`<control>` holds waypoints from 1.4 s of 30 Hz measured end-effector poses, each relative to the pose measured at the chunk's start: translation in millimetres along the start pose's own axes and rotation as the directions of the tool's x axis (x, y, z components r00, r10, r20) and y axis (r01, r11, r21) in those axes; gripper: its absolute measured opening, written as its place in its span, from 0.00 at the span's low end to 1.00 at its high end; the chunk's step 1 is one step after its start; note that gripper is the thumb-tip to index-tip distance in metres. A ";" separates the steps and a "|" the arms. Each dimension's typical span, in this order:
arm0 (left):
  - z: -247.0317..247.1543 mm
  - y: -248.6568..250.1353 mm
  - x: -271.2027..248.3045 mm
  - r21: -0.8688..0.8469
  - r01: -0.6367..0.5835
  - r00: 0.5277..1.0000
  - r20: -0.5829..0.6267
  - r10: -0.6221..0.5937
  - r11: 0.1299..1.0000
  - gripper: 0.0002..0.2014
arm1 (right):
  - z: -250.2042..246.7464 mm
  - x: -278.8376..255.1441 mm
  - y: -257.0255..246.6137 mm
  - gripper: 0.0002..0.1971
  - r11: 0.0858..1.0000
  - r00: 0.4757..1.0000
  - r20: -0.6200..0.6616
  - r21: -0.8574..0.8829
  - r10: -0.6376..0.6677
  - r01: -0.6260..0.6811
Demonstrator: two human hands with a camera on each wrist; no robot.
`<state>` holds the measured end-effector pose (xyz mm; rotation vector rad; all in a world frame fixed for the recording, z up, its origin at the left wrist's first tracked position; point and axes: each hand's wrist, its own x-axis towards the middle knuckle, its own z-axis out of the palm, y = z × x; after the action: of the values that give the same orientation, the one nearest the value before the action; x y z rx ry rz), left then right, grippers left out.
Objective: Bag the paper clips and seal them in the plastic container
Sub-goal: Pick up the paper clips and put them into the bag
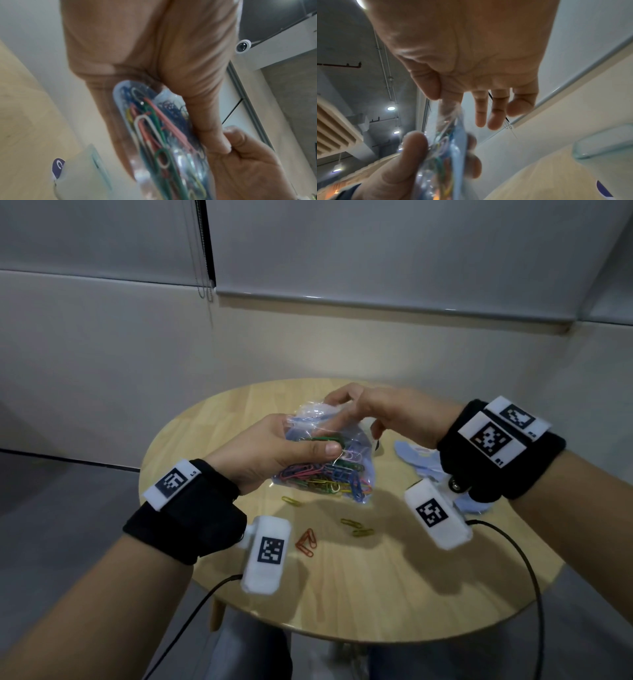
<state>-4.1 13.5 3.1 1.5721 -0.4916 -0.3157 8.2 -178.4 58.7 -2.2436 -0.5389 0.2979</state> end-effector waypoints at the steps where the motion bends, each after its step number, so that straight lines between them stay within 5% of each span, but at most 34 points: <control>1: -0.2 -0.9 0.5 0.009 -0.001 1.000 -0.014 0.001 1.000 0.14 | -0.9 -1.3 -0.8 0.22 0.999 0.998 -0.035 0.001 -0.047 0.047; 5: -0.3 -0.4 1.3 0.002 -0.019 0.999 -0.039 0.020 1.000 0.15 | -6.4 -6.7 2.0 0.09 0.979 0.973 -0.112 0.010 -0.203 0.206; 10: 1.2 -0.9 0.4 0.012 -0.039 0.998 -0.041 0.040 0.999 0.17 | -6.6 -4.2 7.3 0.15 0.982 0.984 -0.018 -0.077 -0.176 0.174; 16: -8.0 -3.4 -1.8 0.013 -0.042 0.994 -0.100 0.043 0.999 0.18 | -2.1 2.8 13.5 0.03 0.940 0.929 -0.308 0.202 -0.204 0.274; 18: -15.1 -3.5 -5.3 0.034 -0.047 0.990 -0.129 0.051 0.998 0.18 | -1.8 6.6 25.2 0.08 0.968 0.965 -0.239 0.196 -0.110 0.159; 20: -21.8 -3.7 -9.0 0.037 -0.063 0.985 -0.156 0.068 0.997 0.14 | 5.3 6.1 39.7 0.09 0.998 0.998 0.009 -0.041 0.058 -0.057; 22: -27.8 -5.9 -11.7 0.041 -0.072 0.981 -0.175 0.078 0.997 0.11 | 21.8 4.8 54.9 0.13 0.894 0.948 0.191 -0.420 0.253 -0.154; 24: -33.6 -8.1 -13.7 0.043 -0.076 0.980 -0.183 0.082 0.996 0.10 | 39.7 3.7 60.8 0.18 0.780 0.916 0.208 -0.606 0.342 -0.154; 31: -51.9 -18.4 -17.0 0.040 -0.052 0.976 -0.210 0.059 0.998 0.20 | 59.7 11.3 55.3 0.09 0.749 0.927 0.220 -0.657 0.303 -0.089; 42: -46.1 -20.2 -19.8 0.054 -0.038 0.976 -0.211 0.048 0.998 0.15 | 70.2 8.4 57.2 0.07 0.777 0.948 0.231 -0.628 0.221 -0.028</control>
<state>3.6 63.6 -15.8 1.6192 -0.3687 -0.1009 5.4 -162.7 -30.9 -2.9124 -0.7224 0.6032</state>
